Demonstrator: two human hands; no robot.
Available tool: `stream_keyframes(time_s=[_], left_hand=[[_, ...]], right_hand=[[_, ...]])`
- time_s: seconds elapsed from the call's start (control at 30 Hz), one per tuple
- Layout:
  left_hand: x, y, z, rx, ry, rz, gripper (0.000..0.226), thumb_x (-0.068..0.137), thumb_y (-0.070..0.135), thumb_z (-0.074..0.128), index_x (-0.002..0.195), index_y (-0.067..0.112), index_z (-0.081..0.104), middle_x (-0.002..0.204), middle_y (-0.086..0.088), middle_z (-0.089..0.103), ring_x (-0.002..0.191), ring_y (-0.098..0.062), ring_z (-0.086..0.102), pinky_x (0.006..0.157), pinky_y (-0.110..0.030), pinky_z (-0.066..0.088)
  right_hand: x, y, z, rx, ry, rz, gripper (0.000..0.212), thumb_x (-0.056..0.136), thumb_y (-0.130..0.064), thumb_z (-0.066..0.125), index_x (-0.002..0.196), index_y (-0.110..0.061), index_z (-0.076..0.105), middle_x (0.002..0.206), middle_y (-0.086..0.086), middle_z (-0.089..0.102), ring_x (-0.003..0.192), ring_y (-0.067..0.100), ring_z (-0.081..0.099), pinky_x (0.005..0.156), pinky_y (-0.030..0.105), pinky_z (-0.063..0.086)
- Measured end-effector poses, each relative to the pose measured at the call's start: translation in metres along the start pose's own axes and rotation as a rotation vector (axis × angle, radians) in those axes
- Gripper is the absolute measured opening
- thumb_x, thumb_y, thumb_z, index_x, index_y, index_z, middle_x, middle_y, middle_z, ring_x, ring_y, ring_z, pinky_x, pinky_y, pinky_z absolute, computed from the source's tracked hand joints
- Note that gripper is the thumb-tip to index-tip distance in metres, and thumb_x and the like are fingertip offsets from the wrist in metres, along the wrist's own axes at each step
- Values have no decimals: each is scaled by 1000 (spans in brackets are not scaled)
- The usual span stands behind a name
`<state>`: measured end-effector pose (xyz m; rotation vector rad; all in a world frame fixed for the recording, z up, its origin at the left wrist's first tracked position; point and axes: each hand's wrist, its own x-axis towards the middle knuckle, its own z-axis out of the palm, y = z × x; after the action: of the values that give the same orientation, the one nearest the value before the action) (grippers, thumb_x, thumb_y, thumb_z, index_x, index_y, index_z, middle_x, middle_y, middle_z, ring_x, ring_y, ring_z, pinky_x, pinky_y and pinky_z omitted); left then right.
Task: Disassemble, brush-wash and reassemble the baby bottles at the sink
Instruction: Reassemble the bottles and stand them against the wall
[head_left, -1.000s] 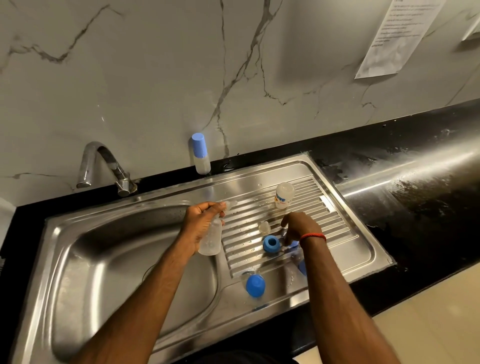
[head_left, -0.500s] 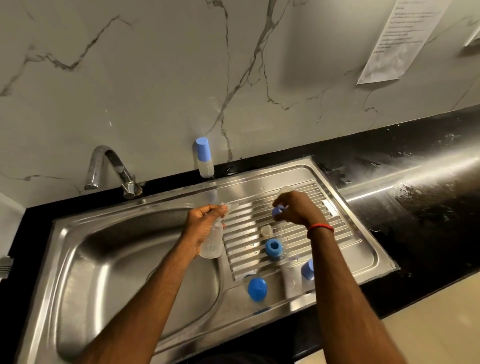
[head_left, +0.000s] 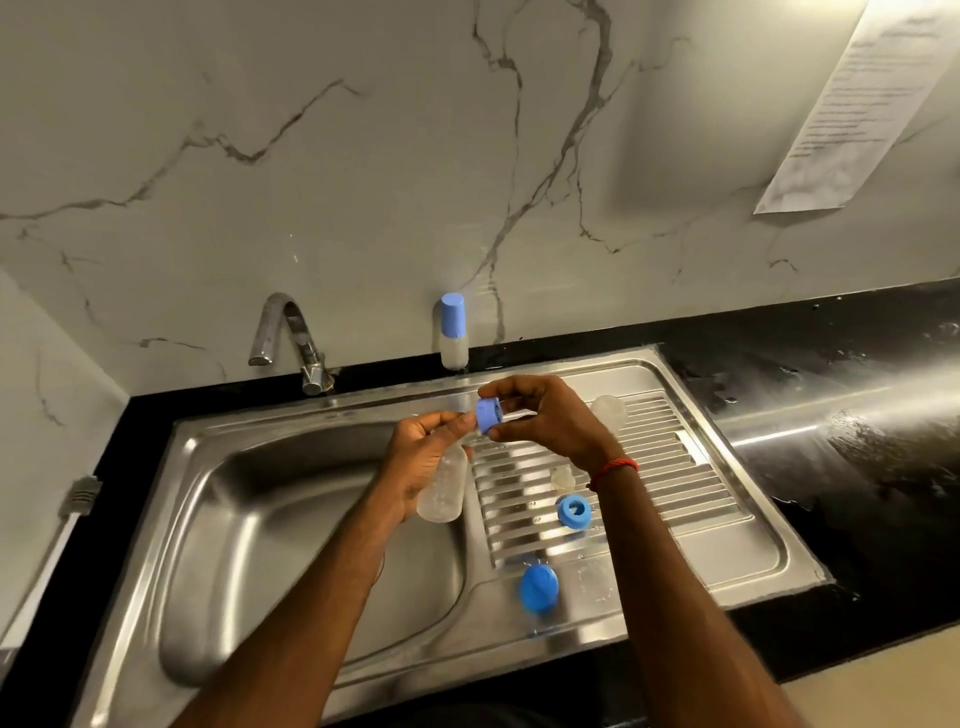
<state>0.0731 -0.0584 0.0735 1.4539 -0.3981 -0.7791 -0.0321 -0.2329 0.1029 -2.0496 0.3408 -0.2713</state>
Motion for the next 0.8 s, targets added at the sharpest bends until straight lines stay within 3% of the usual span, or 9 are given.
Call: stream_keyframes(time_s=[0.1,0.3,0.47,0.57,0.7,0.8], left_hand=[[-8,0,-8,-36,-7,1,45,75,41,74,106,9,72,100,-17,73,84,-28,69,70,-35,56],[-17,-1,-25,-83,-30,-10,40,81,40,70,108,11,72,100,-17,73,83,-28,68,70,-35,55],[-23,-3,-35,-70,-32,29,39,86,41,72,110,10,72,98,-20,72,85,-31,67,80,-42,54],[-28,0,-41,-80,-16,32,38,83,42,75,107,13,75,96,-16,74,86,-30,68,76,-39,54],[-33,8,-47,-167,30,12,42,76,43,79,105,13,74,97,-14,75,87,-30,67,74,-37,54],[-34,7,-49,-225,111,26,66,57,55,91,108,18,73,103,-14,74,94,-33,67,77,-41,54]], right_hand=[[-1,-10,11,-9,10,-32,51,73,-18,88,120,-21,67,108,-8,72,97,10,69,91,28,56],[-4,-24,25,-5,63,-60,44,66,-20,92,103,-17,67,95,-6,73,85,9,69,78,23,58],[-6,-35,41,-29,108,-88,36,64,-18,93,90,-12,68,78,-6,71,67,4,67,64,16,54],[-5,-40,48,7,125,-111,28,69,-15,89,87,-4,70,77,2,74,67,13,73,66,22,59],[-3,-46,60,20,176,-153,24,78,-13,82,98,-1,74,81,1,73,70,10,73,70,20,58],[0,-50,68,6,191,-178,23,82,-16,80,101,-3,74,83,0,73,70,10,73,71,21,59]])
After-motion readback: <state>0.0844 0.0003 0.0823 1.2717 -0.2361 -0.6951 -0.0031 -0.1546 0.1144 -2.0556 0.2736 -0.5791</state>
